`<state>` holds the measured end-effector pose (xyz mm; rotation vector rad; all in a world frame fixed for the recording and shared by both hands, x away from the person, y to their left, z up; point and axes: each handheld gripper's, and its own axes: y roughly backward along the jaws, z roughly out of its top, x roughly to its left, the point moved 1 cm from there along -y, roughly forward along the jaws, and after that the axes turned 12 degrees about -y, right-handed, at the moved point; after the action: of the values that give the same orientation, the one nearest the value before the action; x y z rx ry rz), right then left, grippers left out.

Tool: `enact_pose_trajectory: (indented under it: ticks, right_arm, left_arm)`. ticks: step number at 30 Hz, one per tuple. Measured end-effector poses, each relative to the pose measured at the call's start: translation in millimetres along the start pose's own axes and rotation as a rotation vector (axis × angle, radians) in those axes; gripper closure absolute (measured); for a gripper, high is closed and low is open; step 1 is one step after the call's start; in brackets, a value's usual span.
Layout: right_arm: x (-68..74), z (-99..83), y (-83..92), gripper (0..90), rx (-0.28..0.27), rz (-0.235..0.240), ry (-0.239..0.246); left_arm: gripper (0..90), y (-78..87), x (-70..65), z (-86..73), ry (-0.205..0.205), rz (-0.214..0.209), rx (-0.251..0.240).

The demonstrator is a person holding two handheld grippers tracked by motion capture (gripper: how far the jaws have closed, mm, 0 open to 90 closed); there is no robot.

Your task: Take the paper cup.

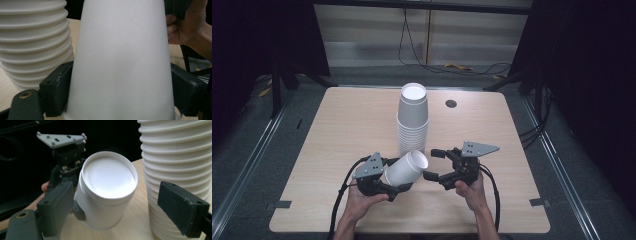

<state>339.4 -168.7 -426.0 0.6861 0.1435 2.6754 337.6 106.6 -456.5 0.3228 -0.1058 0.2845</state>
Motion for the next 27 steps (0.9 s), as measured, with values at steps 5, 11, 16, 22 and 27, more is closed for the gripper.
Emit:
enact_pose_trajectory:
  ticks: [5, 11, 16, 22, 27]
  right_arm:
    - [-0.6, -1.4, -1.8, 13.6, 0.032, -0.005, 0.016]
    - [-0.1, -0.8, -0.3, 13.7, 0.077, -0.047, 0.054]
    - [4.7, -0.8, -2.2, 14.3, 0.183, -0.094, 0.096]
    - [5.7, 1.4, -5.3, 14.5, 0.232, -0.115, 0.113]
    - [3.6, 3.3, -7.7, 16.1, 0.285, -0.138, 0.132]
  left_arm:
    - [15.9, -1.4, 2.1, 2.7, -0.015, 0.006, 0.042]
    - [15.9, -1.6, 5.0, 5.4, -0.046, 0.013, 0.094]
    - [16.0, -1.3, 6.7, 3.9, -0.048, 0.001, 0.134]
    - [16.1, -2.8, 7.9, 7.6, -0.085, -0.02, 0.187]
    - [16.1, -1.1, 9.0, 10.5, -0.113, -0.024, 0.232]
